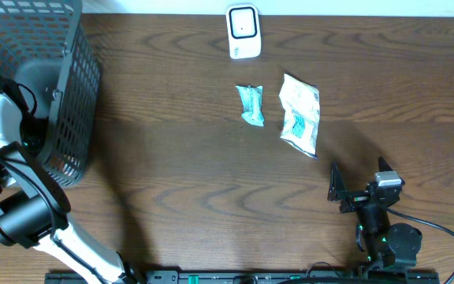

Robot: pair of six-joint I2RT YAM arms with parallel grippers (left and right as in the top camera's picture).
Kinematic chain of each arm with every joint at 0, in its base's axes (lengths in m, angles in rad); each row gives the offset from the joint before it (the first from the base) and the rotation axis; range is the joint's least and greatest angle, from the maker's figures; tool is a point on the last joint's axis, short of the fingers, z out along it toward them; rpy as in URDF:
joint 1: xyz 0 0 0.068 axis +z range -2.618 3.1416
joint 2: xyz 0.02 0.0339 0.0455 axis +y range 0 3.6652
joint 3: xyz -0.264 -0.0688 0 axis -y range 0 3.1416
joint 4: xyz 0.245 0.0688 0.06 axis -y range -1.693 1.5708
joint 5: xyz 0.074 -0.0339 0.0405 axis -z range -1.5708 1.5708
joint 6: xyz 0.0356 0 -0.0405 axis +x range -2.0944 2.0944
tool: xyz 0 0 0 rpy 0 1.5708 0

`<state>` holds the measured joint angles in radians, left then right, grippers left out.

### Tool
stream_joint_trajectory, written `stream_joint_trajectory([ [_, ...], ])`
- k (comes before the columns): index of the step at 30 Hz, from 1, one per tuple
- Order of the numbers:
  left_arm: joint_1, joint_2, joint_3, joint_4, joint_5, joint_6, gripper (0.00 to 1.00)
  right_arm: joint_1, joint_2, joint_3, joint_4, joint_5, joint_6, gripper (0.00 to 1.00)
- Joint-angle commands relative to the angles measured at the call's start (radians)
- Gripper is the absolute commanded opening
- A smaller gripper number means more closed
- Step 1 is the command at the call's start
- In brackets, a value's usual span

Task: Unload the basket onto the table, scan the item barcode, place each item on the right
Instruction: 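Reach the left gripper into the basket and grasp the orange pack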

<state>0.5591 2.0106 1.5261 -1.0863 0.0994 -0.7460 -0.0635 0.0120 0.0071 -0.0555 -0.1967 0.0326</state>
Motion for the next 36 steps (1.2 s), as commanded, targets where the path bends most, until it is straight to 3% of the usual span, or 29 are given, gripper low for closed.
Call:
stream_joint_trajectory([
  [1, 0.000, 0.004, -0.041, 0.012, -0.064, -0.039, 1.00, -0.006, -0.005, -0.001, -0.005, 0.003, -0.012, 0.99],
  [4, 0.000, 0.004, -0.079, 0.042, -0.089, -0.060, 1.00, -0.006, -0.005, -0.001, -0.005, 0.003, -0.012, 0.99],
  [8, 0.000, 0.004, -0.119, 0.082, -0.089, -0.060, 0.78, -0.006, -0.005, -0.001, -0.005, 0.003, -0.012, 0.99],
  [11, 0.000, 0.003, -0.119, 0.095, -0.089, -0.060, 0.69, -0.006, -0.005, -0.001, -0.005, 0.003, -0.012, 0.99],
  [13, 0.000, 0.003, -0.118, 0.098, -0.089, -0.060, 0.49, -0.006, -0.005, -0.001, -0.005, 0.003, -0.012, 0.99],
  [17, 0.001, -0.006, -0.089, 0.089, -0.084, -0.016, 0.27, -0.006, -0.005, -0.001, -0.005, 0.003, -0.012, 0.99],
  [20, 0.001, -0.039, -0.043, 0.067, -0.084, -0.014, 0.26, -0.006, -0.005, -0.001, -0.005, 0.003, -0.012, 0.99],
  [25, 0.003, -0.139, 0.055, 0.060, -0.085, -0.014, 0.15, -0.006, -0.005, -0.001, -0.005, 0.003, -0.012, 0.99],
  [33, 0.003, -0.393, 0.131, 0.188, -0.078, -0.015, 0.15, -0.006, -0.005, -0.001, -0.005, 0.003, -0.012, 0.99],
  [36, 0.003, -0.501, 0.131, 0.254, -0.013, -0.015, 0.15, -0.006, -0.005, -0.001, -0.005, 0.003, -0.012, 0.99],
])
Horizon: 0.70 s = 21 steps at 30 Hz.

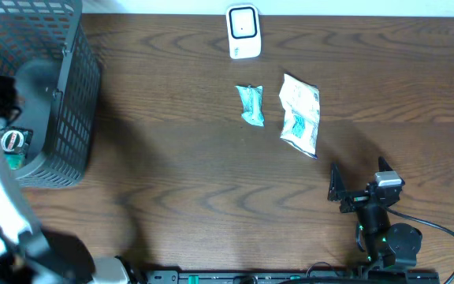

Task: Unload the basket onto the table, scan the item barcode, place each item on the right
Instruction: 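Reach the left gripper into the basket and grasp the orange pack, then move the orange pack past the scanner and place it left of tissues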

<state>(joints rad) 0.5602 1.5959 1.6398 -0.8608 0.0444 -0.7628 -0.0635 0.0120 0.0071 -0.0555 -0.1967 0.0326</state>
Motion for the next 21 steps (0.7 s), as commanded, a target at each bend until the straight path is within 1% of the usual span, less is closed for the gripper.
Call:
stream_joint_trajectory([
  [1, 0.002, -0.115, 0.018, 0.045, 0.062, 0.002, 0.15, -0.006, -0.005, -0.001, -0.005, 0.003, -0.012, 0.99],
  [4, -0.002, -0.205, 0.018, 0.090, 0.134, 0.002, 0.15, -0.006, -0.005, -0.001, -0.005, 0.003, -0.012, 0.99],
  [7, -0.026, -0.263, 0.018, 0.090, 0.238, 0.020, 0.14, -0.006, -0.005, -0.001, -0.005, 0.003, -0.012, 0.99],
  [11, -0.134, -0.285, 0.018, 0.115, 0.393, 0.226, 0.15, -0.006, -0.005, -0.001, -0.005, 0.003, -0.012, 0.99],
  [13, -0.207, -0.275, 0.015, 0.114, 0.422, 0.328, 0.14, -0.006, -0.005, -0.001, -0.005, 0.003, -0.012, 0.99],
  [16, -0.344, -0.243, 0.002, 0.111, 0.419, 0.461, 0.15, -0.006, -0.005, -0.001, -0.005, 0.003, -0.012, 0.99],
  [18, -0.427, -0.204, 0.000, 0.108, 0.418, 0.511, 0.15, -0.006, -0.005, -0.001, -0.005, 0.003, -0.012, 0.99],
  [21, -0.546, -0.125, 0.000, 0.108, 0.415, 0.525, 0.15, -0.006, -0.005, -0.001, -0.005, 0.003, -0.012, 0.99],
])
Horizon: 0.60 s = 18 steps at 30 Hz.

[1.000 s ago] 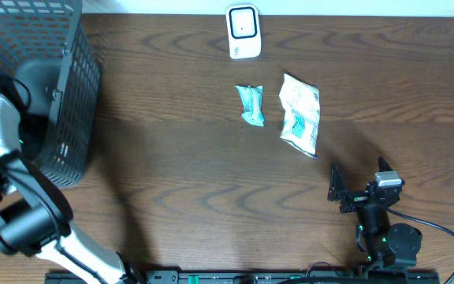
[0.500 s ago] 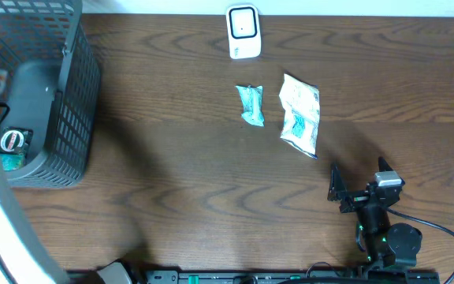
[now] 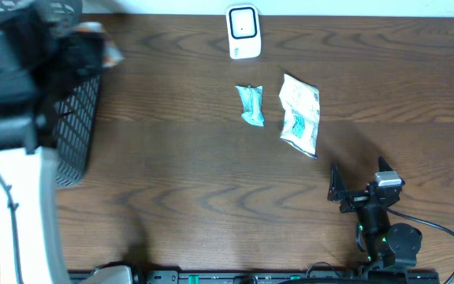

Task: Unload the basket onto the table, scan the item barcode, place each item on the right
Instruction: 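Move the orange pack past the scanner and place it left of tissues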

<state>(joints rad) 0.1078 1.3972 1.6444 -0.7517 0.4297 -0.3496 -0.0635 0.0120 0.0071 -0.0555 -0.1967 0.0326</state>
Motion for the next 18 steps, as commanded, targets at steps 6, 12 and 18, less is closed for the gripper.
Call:
stream_joint_trajectory([
  [6, -0.265, 0.274, -0.005, 0.013, -0.071, 0.154, 0.15, -0.006, -0.005, -0.001, -0.005, 0.003, -0.012, 0.99],
  [12, -0.377, 0.493, -0.005, 0.057, -0.136, 0.154, 0.17, -0.006, -0.005, -0.001, -0.005, 0.003, -0.012, 0.99],
  [18, -0.430, 0.640, -0.005, 0.088, -0.136, 0.112, 0.17, -0.006, -0.005, -0.001, -0.005, 0.003, -0.012, 0.99],
])
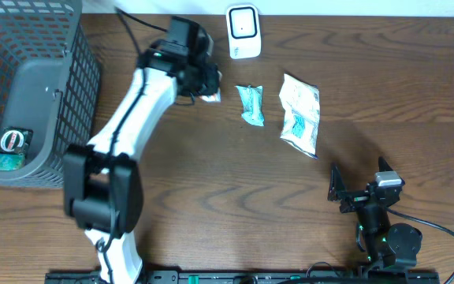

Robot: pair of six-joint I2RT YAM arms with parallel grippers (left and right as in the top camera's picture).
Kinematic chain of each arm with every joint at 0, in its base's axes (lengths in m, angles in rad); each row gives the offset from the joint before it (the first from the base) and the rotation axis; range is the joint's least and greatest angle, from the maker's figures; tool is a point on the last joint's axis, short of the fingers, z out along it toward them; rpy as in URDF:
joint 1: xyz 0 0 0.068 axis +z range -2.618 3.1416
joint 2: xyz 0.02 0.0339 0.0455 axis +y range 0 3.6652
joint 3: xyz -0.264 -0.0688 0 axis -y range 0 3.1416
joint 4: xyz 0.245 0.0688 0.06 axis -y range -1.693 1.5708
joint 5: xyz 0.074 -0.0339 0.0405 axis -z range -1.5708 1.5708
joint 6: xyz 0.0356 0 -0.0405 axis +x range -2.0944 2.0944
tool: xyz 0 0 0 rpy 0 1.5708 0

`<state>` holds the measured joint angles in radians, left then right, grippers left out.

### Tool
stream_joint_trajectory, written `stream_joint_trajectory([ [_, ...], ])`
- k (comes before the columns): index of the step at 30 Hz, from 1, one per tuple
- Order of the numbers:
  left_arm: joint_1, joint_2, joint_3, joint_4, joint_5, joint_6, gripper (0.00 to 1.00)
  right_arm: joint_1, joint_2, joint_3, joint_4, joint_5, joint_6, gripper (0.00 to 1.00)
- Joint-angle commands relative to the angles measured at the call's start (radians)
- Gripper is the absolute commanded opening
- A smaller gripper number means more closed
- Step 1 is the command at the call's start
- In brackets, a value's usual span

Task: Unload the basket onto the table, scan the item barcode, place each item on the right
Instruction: 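Move the orange pack past the scanner and place it left of tissues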

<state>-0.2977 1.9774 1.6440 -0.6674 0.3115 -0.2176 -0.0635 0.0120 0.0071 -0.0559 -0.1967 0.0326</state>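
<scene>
The white barcode scanner [243,31] stands at the table's far edge. My left arm reaches across from the near left. Its gripper [209,88] is just left of and below the scanner, shut on a small white and orange packet [213,96] that peeks out at the fingertips. A teal packet [251,105] and a larger white packet [300,115] lie on the wood right of it. My right gripper [358,183] rests at the near right with its fingers spread and nothing between them.
A grey mesh basket [61,95] fills the far left corner, and a small round-labelled item [9,147] lies in its near left part. The right arm's cable [440,233] trails at the near right edge.
My left arm was high over the basket with a small packet at its tip. It now stretches right, with the gripper and packet just beside the scanner. The right arm has not moved.
First my left arm was bent down into the basket. Then it was raised over the basket's left side. After that it hung over the basket with a small packet at its tip. Now the packet is held near the scanner. The two loose packets stayed put.
</scene>
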Motion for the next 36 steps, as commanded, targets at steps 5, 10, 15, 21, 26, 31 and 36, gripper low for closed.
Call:
stream_joint_trajectory([
  [5, -0.061, 0.133, -0.005, 0.020, -0.018, -0.047, 0.17, -0.006, -0.005, -0.001, -0.005, 0.003, -0.012, 0.99],
  [10, -0.077, 0.142, -0.005, 0.024, -0.018, -0.047, 0.61, -0.006, -0.005, -0.001, -0.005, 0.003, -0.012, 0.99],
  [15, -0.074, 0.137, -0.002, 0.026, -0.018, -0.046, 0.82, -0.006, -0.005, -0.001, -0.005, 0.003, -0.012, 0.99],
  [21, -0.023, 0.059, 0.074, 0.015, -0.018, -0.045, 0.82, -0.006, -0.005, -0.001, -0.005, 0.003, -0.012, 0.99],
  [26, 0.113, -0.127, 0.127, 0.045, -0.021, -0.045, 0.82, -0.006, -0.005, -0.001, -0.005, 0.003, -0.012, 0.99],
  [31, 0.271, -0.267, 0.127, 0.045, -0.185, -0.045, 0.82, -0.006, -0.005, -0.001, -0.005, 0.003, -0.012, 0.99],
  [36, 0.428, -0.312, 0.127, -0.002, -0.446, -0.045, 0.82, -0.006, -0.005, -0.001, -0.005, 0.003, -0.012, 0.99],
])
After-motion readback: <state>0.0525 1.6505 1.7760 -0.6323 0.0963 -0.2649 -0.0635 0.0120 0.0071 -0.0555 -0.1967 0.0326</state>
